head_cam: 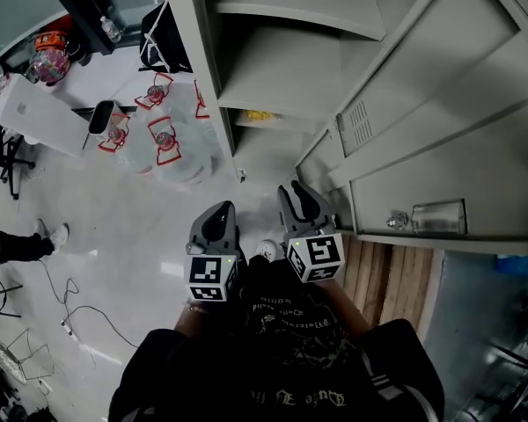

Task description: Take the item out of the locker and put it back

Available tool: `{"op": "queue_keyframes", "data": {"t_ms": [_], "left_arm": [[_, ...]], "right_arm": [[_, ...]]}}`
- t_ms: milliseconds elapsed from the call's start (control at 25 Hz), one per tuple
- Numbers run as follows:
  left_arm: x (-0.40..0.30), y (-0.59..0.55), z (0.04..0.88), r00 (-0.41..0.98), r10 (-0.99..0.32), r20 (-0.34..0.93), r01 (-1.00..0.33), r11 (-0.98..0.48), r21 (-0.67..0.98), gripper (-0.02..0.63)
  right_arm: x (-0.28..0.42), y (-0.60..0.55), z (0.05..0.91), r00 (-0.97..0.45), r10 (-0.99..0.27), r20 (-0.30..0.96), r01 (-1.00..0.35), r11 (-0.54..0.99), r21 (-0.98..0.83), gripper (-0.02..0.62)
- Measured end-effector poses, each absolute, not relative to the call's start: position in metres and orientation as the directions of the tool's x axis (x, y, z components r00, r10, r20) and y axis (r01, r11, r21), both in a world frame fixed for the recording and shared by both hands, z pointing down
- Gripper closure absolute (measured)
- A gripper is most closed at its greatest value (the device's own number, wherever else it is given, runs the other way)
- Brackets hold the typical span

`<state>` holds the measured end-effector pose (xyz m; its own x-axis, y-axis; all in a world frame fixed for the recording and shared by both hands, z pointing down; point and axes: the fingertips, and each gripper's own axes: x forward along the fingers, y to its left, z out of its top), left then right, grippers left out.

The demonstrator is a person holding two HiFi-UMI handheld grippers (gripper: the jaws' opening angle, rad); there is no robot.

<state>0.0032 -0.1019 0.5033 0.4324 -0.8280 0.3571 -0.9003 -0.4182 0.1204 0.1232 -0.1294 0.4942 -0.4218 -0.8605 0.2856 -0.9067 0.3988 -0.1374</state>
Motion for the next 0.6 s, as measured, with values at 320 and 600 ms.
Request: {"op": "queue_keyframes", "data": {"t_ms": [320, 600], "left_arm": [[-0.005, -0.145, 0.492, 0.478, -0.809, 0.342, -0.876, -0.469, 0.114, 0.600], [-0.016, -0.173, 0.495, 0.483, -0.805, 0.343, -0.873, -0.473, 0.118, 0.600]], "right_arm": [[0.125, -0.175, 0.507, -0.349, -0.878, 0.326, -0.937, 0.322, -0.137, 0.486], [0.128, -0.218, 0.518, -0.293, -0.892, 0.345, -0.956, 0.272, -0.110, 0.486]]}}
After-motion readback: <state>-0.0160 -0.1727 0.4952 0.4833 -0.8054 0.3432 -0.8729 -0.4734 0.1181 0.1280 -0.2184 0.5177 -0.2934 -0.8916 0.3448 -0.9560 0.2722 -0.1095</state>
